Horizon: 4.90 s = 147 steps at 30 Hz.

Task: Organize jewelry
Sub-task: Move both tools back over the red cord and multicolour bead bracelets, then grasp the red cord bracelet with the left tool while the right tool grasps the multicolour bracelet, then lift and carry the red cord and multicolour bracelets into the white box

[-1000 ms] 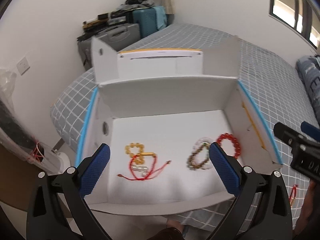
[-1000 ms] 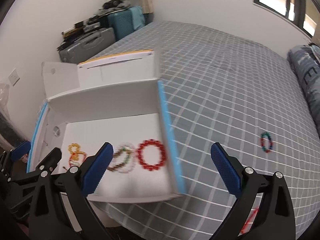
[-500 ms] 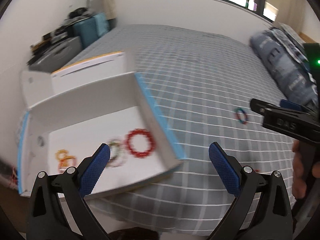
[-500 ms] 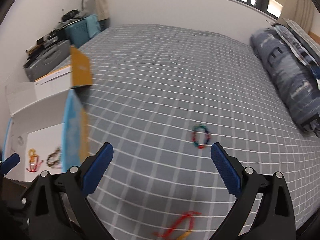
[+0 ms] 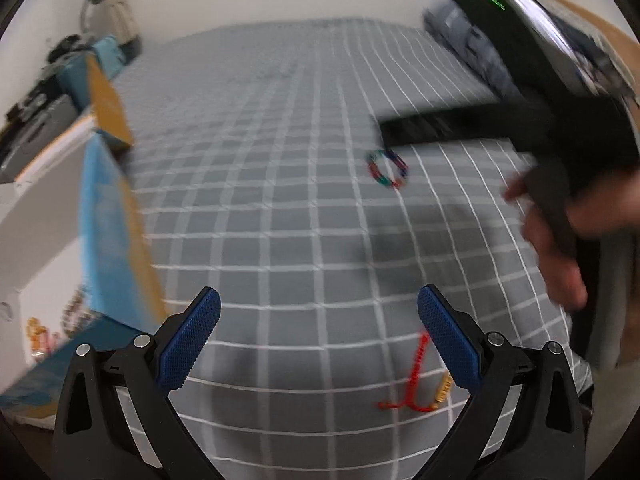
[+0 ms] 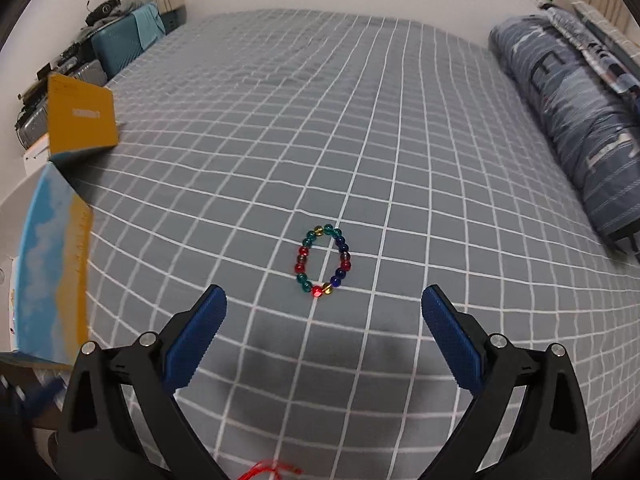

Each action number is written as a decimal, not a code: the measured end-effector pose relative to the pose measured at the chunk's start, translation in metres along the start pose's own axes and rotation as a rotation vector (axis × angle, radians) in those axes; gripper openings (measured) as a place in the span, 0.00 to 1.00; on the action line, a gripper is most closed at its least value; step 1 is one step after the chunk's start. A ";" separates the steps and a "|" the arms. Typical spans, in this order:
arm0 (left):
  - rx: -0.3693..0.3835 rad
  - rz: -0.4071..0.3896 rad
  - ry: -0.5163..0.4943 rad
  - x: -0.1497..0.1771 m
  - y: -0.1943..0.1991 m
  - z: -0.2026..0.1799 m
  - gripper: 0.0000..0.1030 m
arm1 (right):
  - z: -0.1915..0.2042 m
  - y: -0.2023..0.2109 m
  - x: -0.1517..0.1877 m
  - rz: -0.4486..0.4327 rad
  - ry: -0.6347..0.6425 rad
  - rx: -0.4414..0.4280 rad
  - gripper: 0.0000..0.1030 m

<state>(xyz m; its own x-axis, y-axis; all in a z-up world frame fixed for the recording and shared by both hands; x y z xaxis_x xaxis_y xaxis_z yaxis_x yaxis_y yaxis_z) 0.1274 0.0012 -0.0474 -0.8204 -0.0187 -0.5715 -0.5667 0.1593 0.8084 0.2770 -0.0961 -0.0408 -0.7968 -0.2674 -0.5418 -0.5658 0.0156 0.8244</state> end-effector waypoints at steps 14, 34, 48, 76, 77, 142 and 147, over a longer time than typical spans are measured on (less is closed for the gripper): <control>0.078 0.153 -0.077 0.055 -0.077 -0.055 0.94 | 0.011 -0.089 -0.010 0.107 0.065 -0.035 0.91; 0.043 0.160 -0.130 0.063 -0.066 -0.055 0.09 | -0.011 -0.117 -0.004 0.155 -0.047 -0.040 0.18; 0.052 0.133 -0.129 0.056 -0.058 -0.051 0.08 | -0.010 -0.106 -0.002 0.128 -0.075 -0.029 0.18; 0.015 0.036 -0.068 0.034 -0.013 -0.030 0.07 | -0.018 -0.042 -0.003 0.001 -0.091 0.003 0.18; 0.013 0.031 -0.063 0.032 -0.012 -0.028 0.07 | -0.019 -0.038 -0.003 -0.006 -0.093 0.004 0.18; -0.449 -0.166 0.528 0.050 0.194 0.330 0.06 | 0.306 0.144 0.012 -0.212 0.245 -0.322 0.18; -0.431 -0.108 0.537 0.060 0.164 0.341 0.06 | 0.323 0.124 0.025 -0.145 0.275 -0.305 0.18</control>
<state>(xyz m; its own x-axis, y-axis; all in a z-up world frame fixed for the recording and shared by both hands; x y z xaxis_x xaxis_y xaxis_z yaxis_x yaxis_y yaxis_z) 0.0116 0.3626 0.0029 -0.6189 -0.5157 -0.5925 -0.5354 -0.2750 0.7986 0.1187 0.2104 -0.0050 -0.6045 -0.4932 -0.6256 -0.5462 -0.3150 0.7762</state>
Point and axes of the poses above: each gripper's, at about its wrist camera, not at the fingertips, and y roughly against the way its jaws point, z to its left, x to its underside, the point moved 6 cm from there along -y, roughly the way its jaws point, and after that the axes turned 10 degrees about x, right-handed, at the moved point
